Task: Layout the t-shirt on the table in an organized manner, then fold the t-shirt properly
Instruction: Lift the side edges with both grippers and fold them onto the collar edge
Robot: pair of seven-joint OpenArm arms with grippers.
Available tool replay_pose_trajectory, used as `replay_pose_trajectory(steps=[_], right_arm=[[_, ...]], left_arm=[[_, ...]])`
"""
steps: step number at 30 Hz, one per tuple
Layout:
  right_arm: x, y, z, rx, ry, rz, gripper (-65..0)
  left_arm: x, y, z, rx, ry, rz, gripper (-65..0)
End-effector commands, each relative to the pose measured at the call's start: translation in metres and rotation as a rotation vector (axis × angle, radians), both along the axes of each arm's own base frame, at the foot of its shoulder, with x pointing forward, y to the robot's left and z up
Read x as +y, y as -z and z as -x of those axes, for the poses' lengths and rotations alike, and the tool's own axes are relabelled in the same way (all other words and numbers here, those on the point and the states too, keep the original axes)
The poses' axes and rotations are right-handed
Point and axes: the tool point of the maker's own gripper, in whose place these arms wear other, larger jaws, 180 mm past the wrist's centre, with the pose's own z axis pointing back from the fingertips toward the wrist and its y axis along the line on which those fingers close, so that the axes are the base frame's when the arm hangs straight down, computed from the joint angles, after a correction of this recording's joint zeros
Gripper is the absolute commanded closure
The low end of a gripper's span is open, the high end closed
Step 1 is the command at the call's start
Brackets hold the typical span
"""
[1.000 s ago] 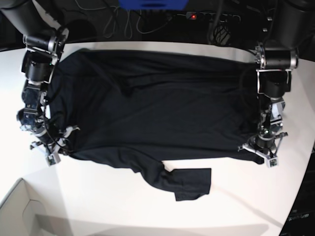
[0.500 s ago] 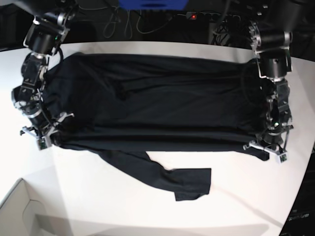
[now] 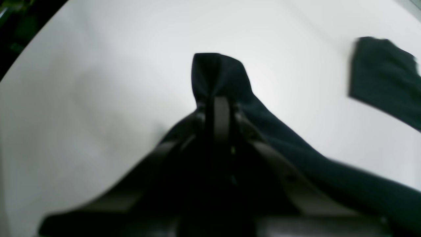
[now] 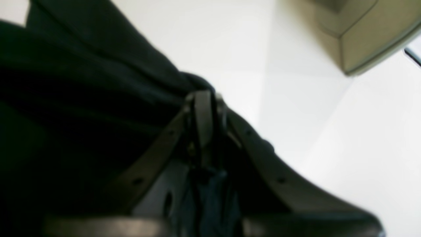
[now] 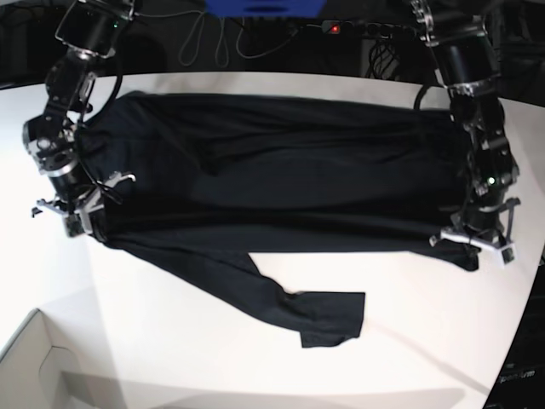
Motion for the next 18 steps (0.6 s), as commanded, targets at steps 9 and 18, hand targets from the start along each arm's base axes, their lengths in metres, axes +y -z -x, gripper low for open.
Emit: replay_pose_trajectory(steps=[9, 18], right_arm=[[0.006, -0.031, 0.028, -0.091, -0.033, 0.008, 0.0], [0.011, -0.027, 0.054, -0.066, -0.046, -0.006, 0.0]], left_arm=[[0.001, -0.022, 0.032, -0.058, 0.001, -0.057, -0.1], [0.012, -0.009, 0.067, -0.004, -0.027, -0.076, -0.1]])
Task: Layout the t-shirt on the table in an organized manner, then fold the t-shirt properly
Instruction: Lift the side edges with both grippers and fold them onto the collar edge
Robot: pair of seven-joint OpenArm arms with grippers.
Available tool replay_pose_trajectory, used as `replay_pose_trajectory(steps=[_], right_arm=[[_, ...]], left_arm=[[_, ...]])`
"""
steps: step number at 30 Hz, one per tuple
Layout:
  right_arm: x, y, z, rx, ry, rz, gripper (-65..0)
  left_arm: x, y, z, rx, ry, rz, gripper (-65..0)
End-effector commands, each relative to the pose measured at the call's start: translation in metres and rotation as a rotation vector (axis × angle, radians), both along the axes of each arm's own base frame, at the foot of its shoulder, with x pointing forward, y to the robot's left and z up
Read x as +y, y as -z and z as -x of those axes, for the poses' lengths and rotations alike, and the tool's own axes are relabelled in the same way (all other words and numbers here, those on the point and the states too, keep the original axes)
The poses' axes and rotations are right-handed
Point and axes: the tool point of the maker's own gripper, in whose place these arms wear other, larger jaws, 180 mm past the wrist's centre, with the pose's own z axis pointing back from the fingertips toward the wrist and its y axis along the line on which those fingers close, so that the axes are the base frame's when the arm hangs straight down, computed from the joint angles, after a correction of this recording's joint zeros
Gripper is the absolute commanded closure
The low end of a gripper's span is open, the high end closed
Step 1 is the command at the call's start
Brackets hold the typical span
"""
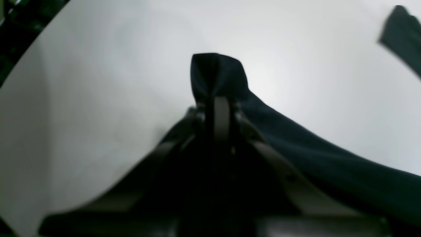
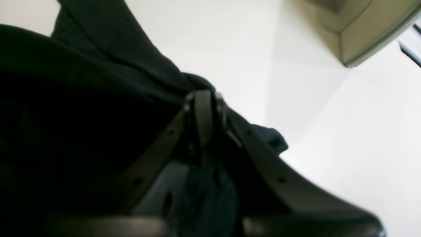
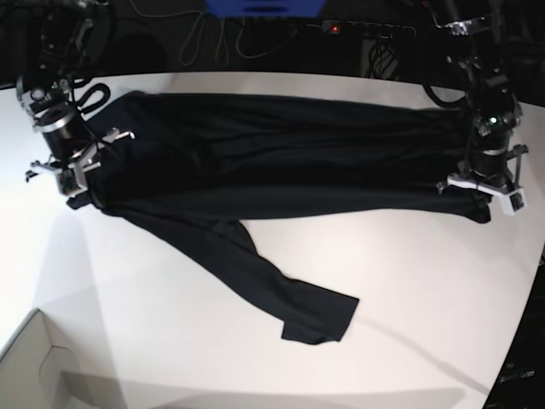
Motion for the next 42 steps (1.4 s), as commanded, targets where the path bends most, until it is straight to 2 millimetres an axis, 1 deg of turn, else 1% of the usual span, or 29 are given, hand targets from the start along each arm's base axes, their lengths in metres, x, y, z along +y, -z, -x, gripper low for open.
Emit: replay_pose_trajectory(steps=[1, 3, 6, 9, 13, 16, 17, 19, 23, 28, 30, 34, 36, 38, 42], right_arm=[[0.001, -0.021, -0.001, -0.074, -0.014, -0.019, 0.0], [-0.002, -0.027, 0.006, -0.084, -0.009, -0.022, 0.0], [-0.001, -0.027, 0.014, -0.075, -0.012, -0.020, 0.0], [0.001, -0.017, 0.027, -0.035, -0.014, -0.023, 0.0], [0.002, -0.005, 0.040, 0.009, -0.014, -0.028, 0.0], [0.002, -0.001, 0.044, 0.023, -0.014, -0.030, 0.0], [0.002, 0.001, 0.047, 0.032, -0.014, -0.031, 0.0], [0.002, 0.006, 0.054, 0.053, -0.013, -0.031, 0.0], [0.004, 0.004, 0.055, 0.033, -0.021, -0.041, 0.0], [0.003, 0.017, 0.066, 0.048, -0.017, -0.077, 0.0], [0.002, 0.024, 0.071, 0.059, -0.012, -0.091, 0.0], [0.002, 0.029, 0.074, 0.074, -0.009, -0.097, 0.0], [0.002, 0.030, 0.075, 0.075, -0.009, -0.097, 0.0], [0.003, 0.031, 0.078, 0.083, -0.011, -0.098, 0.0], [0.002, 0.033, 0.080, 0.090, -0.010, -0.097, 0.0]], left_arm=[[0.005, -0.016, -0.004, -0.051, -0.001, -0.022, -0.1], [0.008, -0.014, 0.001, -0.059, -0.016, 0.019, -0.1], [0.011, -0.008, 0.012, -0.063, -0.037, 0.086, -0.1], [0.011, -0.001, 0.022, -0.045, -0.042, 0.108, -0.1], [0.011, 0.009, 0.032, -0.012, -0.045, 0.109, -0.1], [0.011, 0.011, 0.034, -0.006, -0.046, 0.110, -0.1], [0.012, 0.013, 0.038, 0.005, -0.046, 0.108, -0.1], [0.016, 0.011, 0.042, 0.012, -0.039, 0.093, -0.1], [0.017, 0.013, 0.045, 0.022, -0.038, 0.089, -0.1], [0.018, 0.016, 0.047, 0.031, -0.042, 0.093, -0.1], [0.015, 0.018, 0.046, 0.032, -0.039, 0.099, -0.1], [0.014, 0.020, 0.049, 0.039, -0.041, 0.102, -0.1], [0.012, 0.027, 0.055, 0.084, -0.033, 0.114, -0.2], [0.011, 0.034, 0.060, 0.133, -0.033, 0.134, -2.6], [0.007, 0.040, 0.065, 0.180, -0.028, 0.156, -13.2]])
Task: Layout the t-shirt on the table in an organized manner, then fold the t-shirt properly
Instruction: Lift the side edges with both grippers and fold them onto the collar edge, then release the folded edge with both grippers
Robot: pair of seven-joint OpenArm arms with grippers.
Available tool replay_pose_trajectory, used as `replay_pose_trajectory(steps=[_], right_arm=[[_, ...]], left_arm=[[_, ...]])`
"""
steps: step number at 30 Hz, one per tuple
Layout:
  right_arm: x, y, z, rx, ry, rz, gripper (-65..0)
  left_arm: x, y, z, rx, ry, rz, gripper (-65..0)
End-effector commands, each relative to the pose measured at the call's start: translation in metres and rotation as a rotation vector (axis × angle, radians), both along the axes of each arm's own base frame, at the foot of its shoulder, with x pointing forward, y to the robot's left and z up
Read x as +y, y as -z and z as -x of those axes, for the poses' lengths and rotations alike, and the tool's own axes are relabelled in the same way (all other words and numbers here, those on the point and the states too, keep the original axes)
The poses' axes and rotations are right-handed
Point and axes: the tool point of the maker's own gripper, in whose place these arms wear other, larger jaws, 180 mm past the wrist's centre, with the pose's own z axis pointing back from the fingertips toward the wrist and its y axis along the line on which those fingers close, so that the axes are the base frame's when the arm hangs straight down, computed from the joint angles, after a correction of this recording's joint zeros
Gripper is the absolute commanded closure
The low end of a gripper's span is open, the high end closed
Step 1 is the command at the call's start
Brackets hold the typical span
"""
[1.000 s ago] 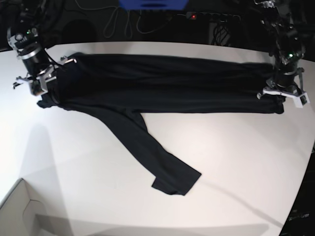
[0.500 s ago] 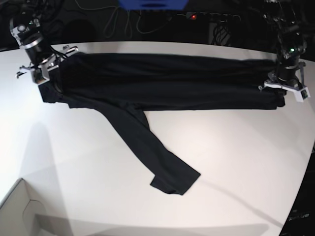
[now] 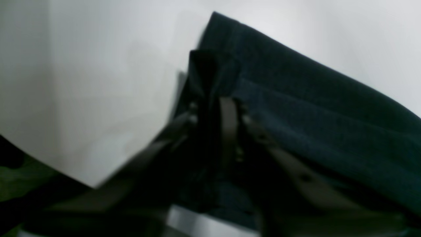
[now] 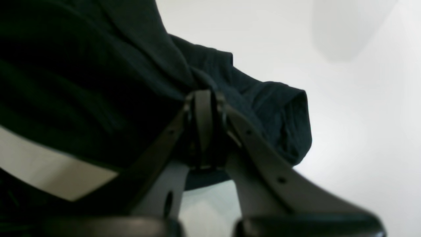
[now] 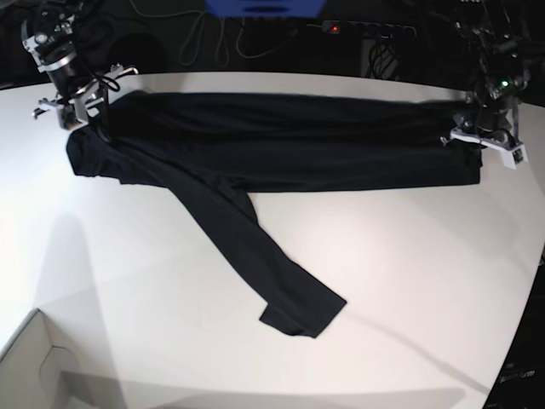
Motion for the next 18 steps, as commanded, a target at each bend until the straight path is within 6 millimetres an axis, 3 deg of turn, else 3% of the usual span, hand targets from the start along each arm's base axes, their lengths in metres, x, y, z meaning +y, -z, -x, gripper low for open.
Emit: replay_pose_trajectory(steps=[1, 7, 11, 18], right_arm=[[0.000, -0.011, -0.004, -0.046, -0.004, -0.007, 0.0], [0.000, -0.010, -0.003, -0.042, -0.004, -0.004, -1.5], [-0.002, -0.004, -0.001, -0.013, -0.020, 0.049, -13.5], [-0.004, -0.005, -0.003, -0.013, -0.021, 0.065, -30.2]], left_arm=[[0.004, -0.010, -0.005, -0.026, 0.004, -0.018, -16.0], [0.005, -0.008, -0.001, -0.012, 0.005, -0.027, -25.4], [0.006, -0.007, 0.005, 0.001, 0.008, -0.034, -31.3], [0.008, -0.031, -0.004, -0.052, 0.039, -0.073, -39.1]])
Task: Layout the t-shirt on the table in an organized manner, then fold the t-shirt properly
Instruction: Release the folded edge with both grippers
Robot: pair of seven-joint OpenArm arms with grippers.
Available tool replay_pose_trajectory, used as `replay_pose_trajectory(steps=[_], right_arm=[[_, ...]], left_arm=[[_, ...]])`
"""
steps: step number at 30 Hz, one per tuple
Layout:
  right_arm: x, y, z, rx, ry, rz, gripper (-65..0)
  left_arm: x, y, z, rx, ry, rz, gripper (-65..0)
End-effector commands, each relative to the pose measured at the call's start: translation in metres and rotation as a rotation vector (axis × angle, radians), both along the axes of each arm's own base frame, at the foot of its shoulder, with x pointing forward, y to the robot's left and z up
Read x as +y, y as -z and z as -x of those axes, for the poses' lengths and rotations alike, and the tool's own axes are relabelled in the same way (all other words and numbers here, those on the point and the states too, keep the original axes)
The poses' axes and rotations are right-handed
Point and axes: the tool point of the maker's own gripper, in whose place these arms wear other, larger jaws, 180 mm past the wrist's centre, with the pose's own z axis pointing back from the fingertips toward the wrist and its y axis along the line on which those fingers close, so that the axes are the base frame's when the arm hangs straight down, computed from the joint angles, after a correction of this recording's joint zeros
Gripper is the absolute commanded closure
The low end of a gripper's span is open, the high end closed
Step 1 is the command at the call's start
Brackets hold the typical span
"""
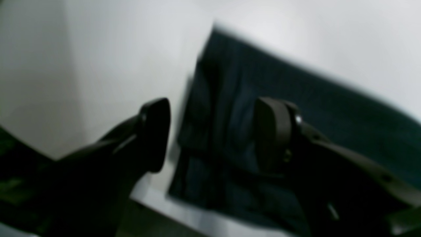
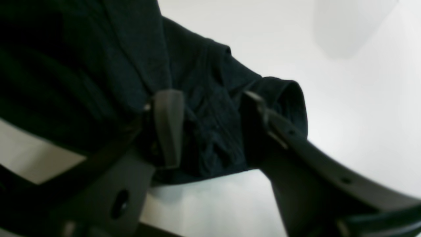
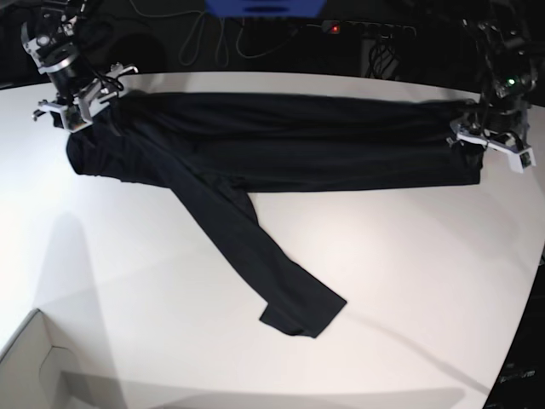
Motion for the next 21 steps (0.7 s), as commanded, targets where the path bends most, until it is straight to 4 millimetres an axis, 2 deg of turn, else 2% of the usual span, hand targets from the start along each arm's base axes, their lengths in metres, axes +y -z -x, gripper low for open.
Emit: replay_pose_trajectory(steps=[1, 4, 8, 12, 14, 16, 18, 21], right_arm=[[-0.003, -0.012, -0.004, -0.046, 0.000, -0.001, -31.4], [-0.005, -0.013, -0.004, -0.048, 0.004, 0.001, -32.6], [-0.004, -0.014, -0.006, -0.054, 0.004, 0.003, -32.6], [-0.003, -0.018, -0.012, -0.073, 0.007, -0.002, -32.6], [-0.007, -0.020, -0.012, -0.088, 0.047, -0.012, -32.6], [-0.020, -0.028, -0.019, -0.127, 0.106, -0.010, -32.6], [-0.033, -0.035, -0.023, -0.162, 0.168, -0.009, -32.6], [-0.053, -0.046, -0.026, -0.205, 0.241, 0.006, -32.6]], left_arm=[[0.004, -0.013, -0.004, -0.032, 0.011, -0.028, -39.6], [0.011, -0.035, -0.008, -0.085, 0.001, -0.058, -40.9], [-0.002, -0.058, -0.022, -0.156, 0.034, -0.062, -41.2], [-0.048, -0.065, -0.054, -0.230, 0.125, 0.056, -41.2], [-0.084, -0.069, -0.074, -0.258, 0.206, 0.105, -41.2], [-0.127, -0.062, -0.089, -0.260, 0.284, 0.173, -41.2], [-0.162, -0.055, -0.102, -0.255, 0.333, 0.234, -41.2], [-0.197, -0.037, -0.118, -0.219, 0.362, 0.311, -41.2]])
